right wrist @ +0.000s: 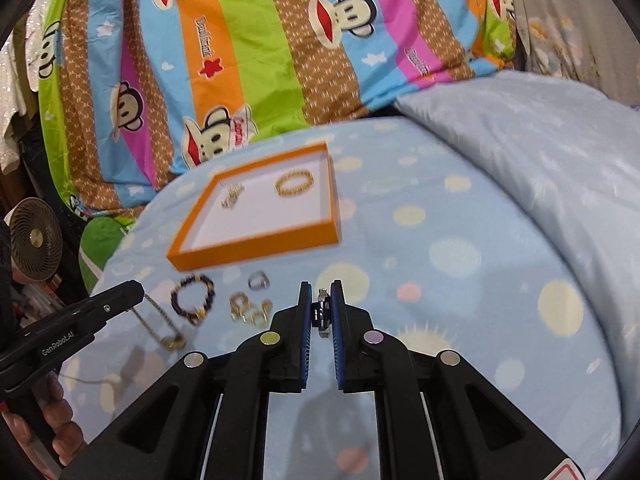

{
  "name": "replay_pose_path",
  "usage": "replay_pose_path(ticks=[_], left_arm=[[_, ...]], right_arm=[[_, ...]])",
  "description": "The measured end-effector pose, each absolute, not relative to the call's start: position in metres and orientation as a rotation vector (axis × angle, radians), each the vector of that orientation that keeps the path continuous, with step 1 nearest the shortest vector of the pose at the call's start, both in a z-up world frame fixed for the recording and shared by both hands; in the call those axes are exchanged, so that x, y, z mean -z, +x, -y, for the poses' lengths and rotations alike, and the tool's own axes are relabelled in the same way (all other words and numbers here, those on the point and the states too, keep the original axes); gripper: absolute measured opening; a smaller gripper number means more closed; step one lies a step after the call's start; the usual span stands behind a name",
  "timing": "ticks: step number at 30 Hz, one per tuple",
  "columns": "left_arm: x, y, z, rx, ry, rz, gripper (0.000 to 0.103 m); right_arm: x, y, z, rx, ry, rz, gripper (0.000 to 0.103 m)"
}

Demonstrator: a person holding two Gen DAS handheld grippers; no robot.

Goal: Organize jewelry
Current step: 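Lift the silver watch with the right tool while the left tool grasps the gold watch, then lower both watches into the orange box and open both tools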

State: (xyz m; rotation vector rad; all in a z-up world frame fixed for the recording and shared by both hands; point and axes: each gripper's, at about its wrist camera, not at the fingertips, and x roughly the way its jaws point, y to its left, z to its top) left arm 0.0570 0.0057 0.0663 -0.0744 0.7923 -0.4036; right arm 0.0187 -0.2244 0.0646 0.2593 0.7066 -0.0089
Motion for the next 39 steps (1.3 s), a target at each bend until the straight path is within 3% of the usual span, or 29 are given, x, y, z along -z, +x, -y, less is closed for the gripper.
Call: replay_pose_path(ticks=[12, 21, 28, 30, 34, 39], left_arm=[[-0.106, 0.158, 0.013, 0.357, -0.054, -0.702, 0.011], [-0.065, 0.231, 0.028, 0.309, -0.075, -0.773, 0.011], [-0.045, 0.237, 0.031, 0.294, -0.051, -0.789, 0.011], [-0.046, 0.234, 0.031, 0.291, -0.053, -0.775, 0.012], [-0.055, 0.226, 0.026, 0.277, -0.074, -0.751, 0.036], [-0.076, 0.201, 0.008, 0.284, -0.122, -0.704, 0.043]], right_arm=[[-0.114, 0.130, 0.213, -0.052, 0.225, -0.607, 0.009], [-0.066, 0.198, 0.203, -0.093, 0.260, -0.690, 0.009], [-0.030, 0.210, 0.210, -0.080, 0.275, -0.769, 0.009], [-0.030, 0.208, 0.213, -0.070, 0.280, -0.760, 0.014], [-0.039, 0.198, 0.218, -0.056, 0.276, -0.727, 0.027], [-0.066, 0.158, 0.223, -0.045, 0.264, -0.649, 0.041]])
